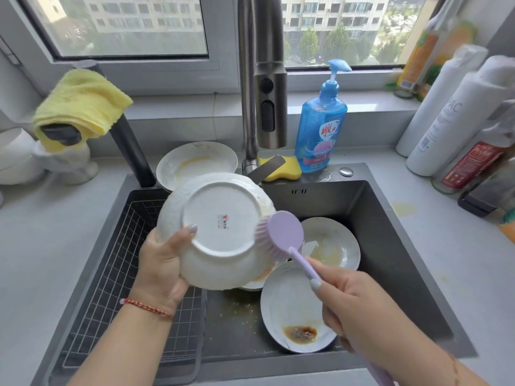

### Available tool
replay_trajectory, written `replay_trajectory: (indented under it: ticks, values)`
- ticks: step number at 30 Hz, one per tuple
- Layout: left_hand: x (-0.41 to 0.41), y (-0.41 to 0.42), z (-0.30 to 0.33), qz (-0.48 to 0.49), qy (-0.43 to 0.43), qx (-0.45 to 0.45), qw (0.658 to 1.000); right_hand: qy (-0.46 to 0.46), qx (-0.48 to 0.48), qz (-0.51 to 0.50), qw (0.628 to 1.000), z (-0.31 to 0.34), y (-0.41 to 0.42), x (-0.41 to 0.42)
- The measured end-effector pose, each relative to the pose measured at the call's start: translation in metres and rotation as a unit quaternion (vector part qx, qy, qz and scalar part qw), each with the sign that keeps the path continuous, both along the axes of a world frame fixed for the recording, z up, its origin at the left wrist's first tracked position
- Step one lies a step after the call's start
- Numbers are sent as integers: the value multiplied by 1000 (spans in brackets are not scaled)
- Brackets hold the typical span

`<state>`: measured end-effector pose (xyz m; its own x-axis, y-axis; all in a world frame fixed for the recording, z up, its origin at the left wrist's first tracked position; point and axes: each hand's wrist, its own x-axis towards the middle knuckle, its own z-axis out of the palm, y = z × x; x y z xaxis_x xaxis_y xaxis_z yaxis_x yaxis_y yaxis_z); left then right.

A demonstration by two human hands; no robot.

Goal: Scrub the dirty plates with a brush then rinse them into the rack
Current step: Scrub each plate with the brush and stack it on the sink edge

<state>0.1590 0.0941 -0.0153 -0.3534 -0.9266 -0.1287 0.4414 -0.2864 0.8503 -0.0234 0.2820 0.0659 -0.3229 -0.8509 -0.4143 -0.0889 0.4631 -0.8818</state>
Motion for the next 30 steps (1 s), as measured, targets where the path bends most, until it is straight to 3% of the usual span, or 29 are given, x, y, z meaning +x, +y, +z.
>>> replay_trajectory:
  ticks: [3, 9, 12, 17, 22, 26, 30]
  values:
    - [-1, -1, -1, 36, -11, 9, 999, 11, -8, 11, 1000, 2, 2, 5]
    - [-15, 17, 2, 16, -71, -1, 997, 157, -45, 26, 986, -2, -20, -2]
    - [-19, 21, 5, -18, -87, -12, 996, 150, -57, 57, 985, -2, -24, 1]
    - [-6, 15, 11, 8, -88, -18, 996, 88, -2, 110, 990, -1, 0, 8]
    - [-3, 17, 15, 6, -92, -34, 995, 187, -1, 52, 981, -4, -19, -12]
    - [-11, 21, 25, 19, -110, -48, 993, 128, -43, 64, 989, 4, -24, 1]
    - [-1, 13, 41, 68, -204, -92, 972, 58, -1, 96, 994, 0, -4, 9]
